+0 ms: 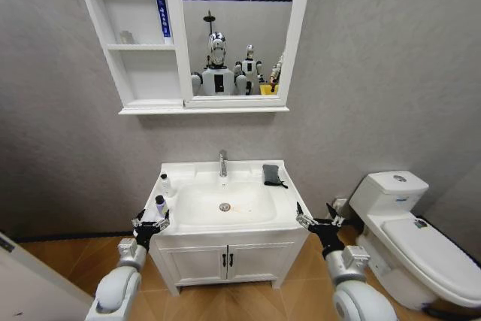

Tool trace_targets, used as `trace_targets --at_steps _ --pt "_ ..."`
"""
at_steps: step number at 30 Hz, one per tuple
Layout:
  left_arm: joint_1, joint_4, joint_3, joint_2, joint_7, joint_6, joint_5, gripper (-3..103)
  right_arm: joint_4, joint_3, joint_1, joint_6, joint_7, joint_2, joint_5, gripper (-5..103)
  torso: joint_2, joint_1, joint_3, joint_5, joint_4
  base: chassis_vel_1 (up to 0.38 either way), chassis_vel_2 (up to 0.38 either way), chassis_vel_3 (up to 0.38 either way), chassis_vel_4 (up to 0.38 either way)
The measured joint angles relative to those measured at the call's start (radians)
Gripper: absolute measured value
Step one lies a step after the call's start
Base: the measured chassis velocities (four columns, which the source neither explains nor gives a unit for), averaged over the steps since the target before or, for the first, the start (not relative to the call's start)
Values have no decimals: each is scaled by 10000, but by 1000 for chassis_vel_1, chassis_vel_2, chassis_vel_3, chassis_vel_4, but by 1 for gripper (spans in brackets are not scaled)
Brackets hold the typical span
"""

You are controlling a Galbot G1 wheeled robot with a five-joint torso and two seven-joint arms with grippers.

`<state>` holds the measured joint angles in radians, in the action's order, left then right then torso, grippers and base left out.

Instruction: Move facial cleanser and shampoo from washbasin to cabinet, then wipe washbasin with towel.

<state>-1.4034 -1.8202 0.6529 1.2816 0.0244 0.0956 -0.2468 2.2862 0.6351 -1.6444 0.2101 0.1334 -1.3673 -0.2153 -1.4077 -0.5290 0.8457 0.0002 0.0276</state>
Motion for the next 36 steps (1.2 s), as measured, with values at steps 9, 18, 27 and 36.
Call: trace_targets --at_steps 9,18,27,36 --pt "591 649 -348 -35 -139 53 -3 100 -37 69 90 69 57 39 -84 100 0 0 0 0 1 0 0 0 0" --pt "912 826 -368 -40 -444 99 -66 86 -17 60 24 159 192 34 -102 100 0 0 0 1 1 0 0 0 0" --pt "796 829 -337 29 -328 101 -63 58 46 -11 25 210 199 -5 -107 100 0 0 0 1 1 0 0 0 0" --pt "845 818 -427 46 -256 151 -82 42 113 70 0 215 201 33 -196 100 0 0 0 0 1 0 0 0 0"
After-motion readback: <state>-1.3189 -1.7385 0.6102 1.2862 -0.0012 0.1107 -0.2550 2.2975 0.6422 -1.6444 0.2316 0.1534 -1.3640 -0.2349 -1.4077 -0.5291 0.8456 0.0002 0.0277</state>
